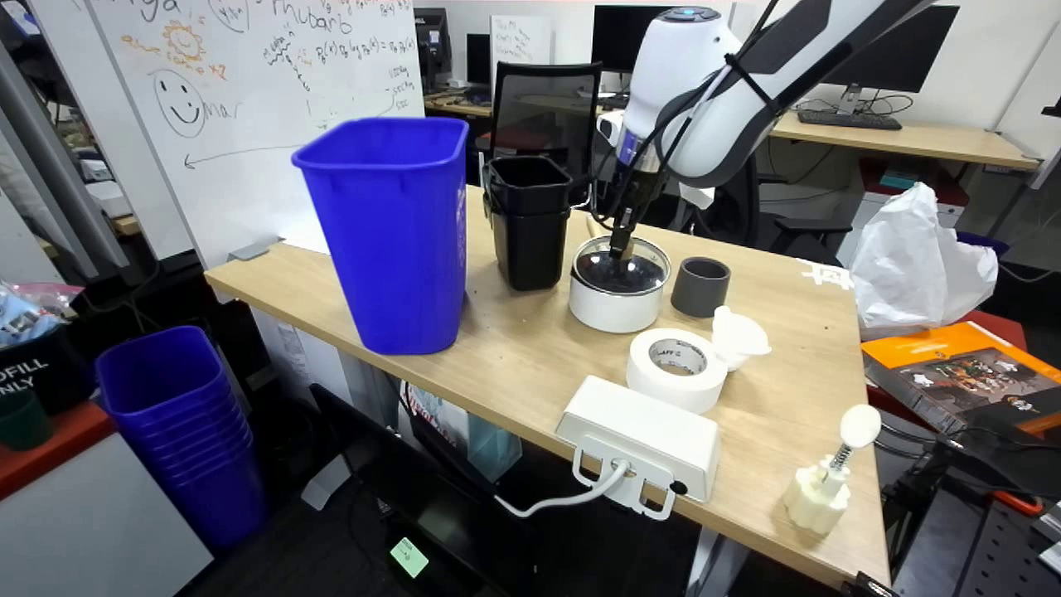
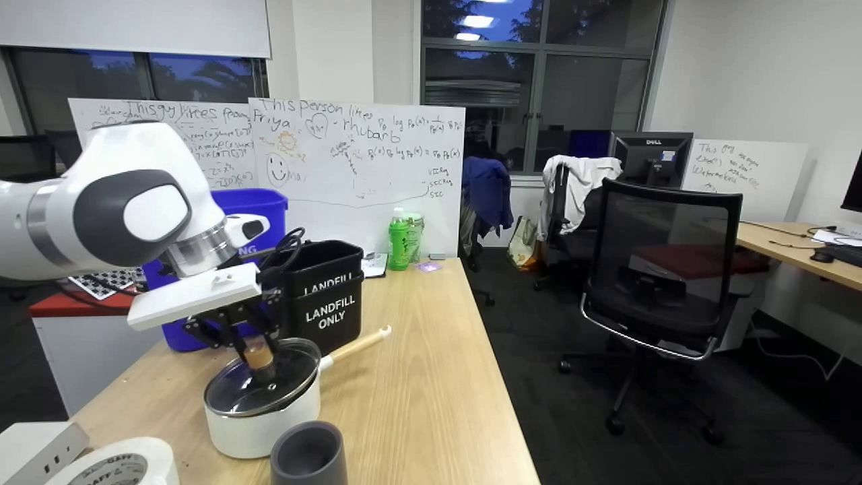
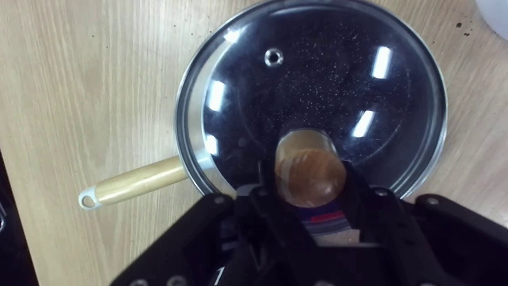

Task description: Pick up the lid and put it on the pot

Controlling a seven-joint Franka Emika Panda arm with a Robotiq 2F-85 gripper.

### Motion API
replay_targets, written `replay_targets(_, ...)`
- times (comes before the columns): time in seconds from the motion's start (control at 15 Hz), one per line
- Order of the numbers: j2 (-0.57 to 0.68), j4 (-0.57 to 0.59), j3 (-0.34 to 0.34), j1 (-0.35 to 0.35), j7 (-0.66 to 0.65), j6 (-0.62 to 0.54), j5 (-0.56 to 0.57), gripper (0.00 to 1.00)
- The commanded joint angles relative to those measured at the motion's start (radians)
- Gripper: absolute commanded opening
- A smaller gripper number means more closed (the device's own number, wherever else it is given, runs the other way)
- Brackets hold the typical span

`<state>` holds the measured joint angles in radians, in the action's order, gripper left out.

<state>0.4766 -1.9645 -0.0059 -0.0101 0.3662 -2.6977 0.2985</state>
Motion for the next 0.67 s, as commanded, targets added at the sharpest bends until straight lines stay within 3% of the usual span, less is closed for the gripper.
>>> replay_targets(0.0,-0.008,-0.003,0.024,-0.018,-0.004,0.056,-0.048,0.69)
replay_targets(0.07,0.000,0.000,0.008,-0.006,-0.003,0.023,-0.021,0.49)
replay_targets(0.27,0.000,0.000,0.012,-0.006,-0.003,0.036,-0.035,0.68)
replay_targets(0.33,0.000,0.000,0.012,-0.006,-0.003,0.037,-0.035,0.93)
replay_targets(0.53,0.000,-0.001,0.009,-0.004,-0.003,0.034,-0.028,0.99)
replay_targets(0.6,-0.002,-0.004,0.009,-0.004,0.000,0.034,-0.025,0.91)
